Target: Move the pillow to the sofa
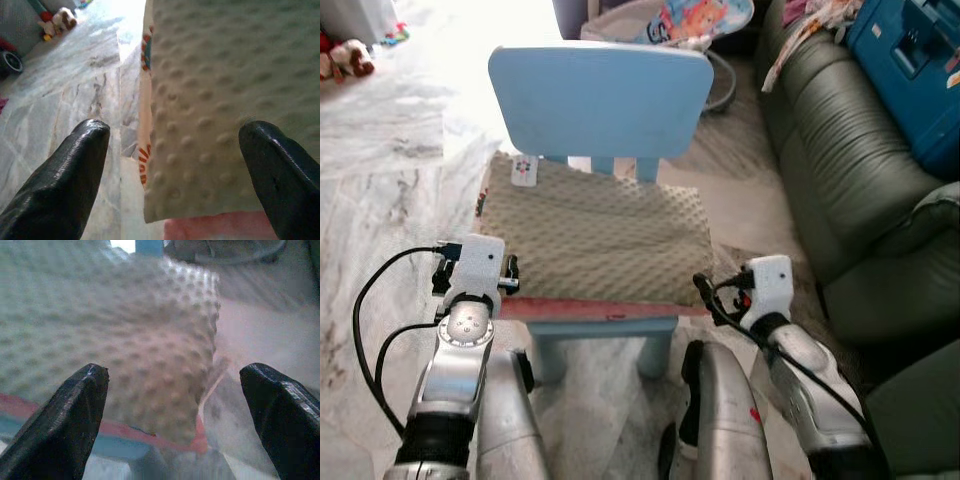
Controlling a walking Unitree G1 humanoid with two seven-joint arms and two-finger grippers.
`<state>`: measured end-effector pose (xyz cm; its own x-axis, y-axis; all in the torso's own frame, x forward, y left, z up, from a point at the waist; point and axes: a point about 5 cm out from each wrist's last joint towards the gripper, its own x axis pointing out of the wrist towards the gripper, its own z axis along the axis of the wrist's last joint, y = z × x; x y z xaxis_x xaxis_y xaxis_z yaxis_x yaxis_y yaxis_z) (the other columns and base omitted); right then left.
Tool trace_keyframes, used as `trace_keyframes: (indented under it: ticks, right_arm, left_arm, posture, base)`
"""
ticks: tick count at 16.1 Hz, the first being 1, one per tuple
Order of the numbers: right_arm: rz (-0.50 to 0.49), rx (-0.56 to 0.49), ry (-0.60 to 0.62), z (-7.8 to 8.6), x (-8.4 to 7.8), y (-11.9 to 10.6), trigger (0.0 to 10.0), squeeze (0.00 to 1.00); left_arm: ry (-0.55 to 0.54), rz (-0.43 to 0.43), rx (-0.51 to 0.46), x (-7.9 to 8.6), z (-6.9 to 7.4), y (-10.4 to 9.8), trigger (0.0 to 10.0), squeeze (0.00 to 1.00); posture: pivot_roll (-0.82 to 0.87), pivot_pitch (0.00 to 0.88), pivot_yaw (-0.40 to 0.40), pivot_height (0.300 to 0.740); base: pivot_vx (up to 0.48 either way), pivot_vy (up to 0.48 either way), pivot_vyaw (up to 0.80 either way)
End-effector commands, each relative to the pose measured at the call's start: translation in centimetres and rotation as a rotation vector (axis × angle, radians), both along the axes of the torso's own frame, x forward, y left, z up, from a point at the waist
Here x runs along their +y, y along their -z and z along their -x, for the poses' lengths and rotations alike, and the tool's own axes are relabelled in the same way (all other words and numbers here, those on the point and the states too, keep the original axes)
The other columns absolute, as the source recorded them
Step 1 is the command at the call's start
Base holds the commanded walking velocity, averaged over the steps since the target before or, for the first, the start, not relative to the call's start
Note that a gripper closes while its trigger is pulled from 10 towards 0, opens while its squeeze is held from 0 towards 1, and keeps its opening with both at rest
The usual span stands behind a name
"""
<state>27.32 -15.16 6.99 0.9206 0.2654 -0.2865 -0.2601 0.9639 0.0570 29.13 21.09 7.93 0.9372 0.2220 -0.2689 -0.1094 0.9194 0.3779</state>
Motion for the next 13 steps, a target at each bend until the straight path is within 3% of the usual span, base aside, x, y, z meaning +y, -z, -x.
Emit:
trace_keyframes:
  ticks: [1,3,5,9,13]
  right_arm:
    - [0.043,0.065,-0.006,-0.9,0.0,0.8,10.0,0.0]
    - [0.058,0.104,-0.023,-2.5,0.1,1.4,10.0,0.0]
    - [0.066,0.078,-0.012,-4.0,0.1,1.1,10.0,0.0]
    - [0.028,0.065,-0.033,-6.1,1.9,0.8,10.0,0.0]
    - [-0.078,0.131,-0.046,-6.3,4.2,1.7,10.0,0.0]
  left_arm:
    - [-0.022,-0.015,0.012,0.4,-0.6,0.3,10.0,0.0]
    - [-0.049,-0.021,0.006,1.0,-1.2,0.3,10.0,0.0]
    - [-0.063,-0.015,-0.027,0.8,-1.4,0.0,10.0,0.0]
    - [-0.09,-0.021,-0.024,0.5,-1.7,0.8,10.0,0.0]
    - [-0.076,0.027,-0.054,0.4,-1.5,1.5,10.0,0.0]
  posture:
    - [-0.03,0.195,-0.117,0.509]
    - [-0.02,0.215,-0.125,0.509]
    - [-0.02,0.231,-0.13,0.509]
    - [-0.01,0.261,-0.152,0.509]
    - [0.0,0.278,-0.165,0.509]
  base:
    - [0.0,0.0,0.0]
    - [0.0,0.0,0.0]
    - [0.0,0.0,0.0]
    - [0.0,0.0,0.0]
    - [0.0,0.0,0.0]
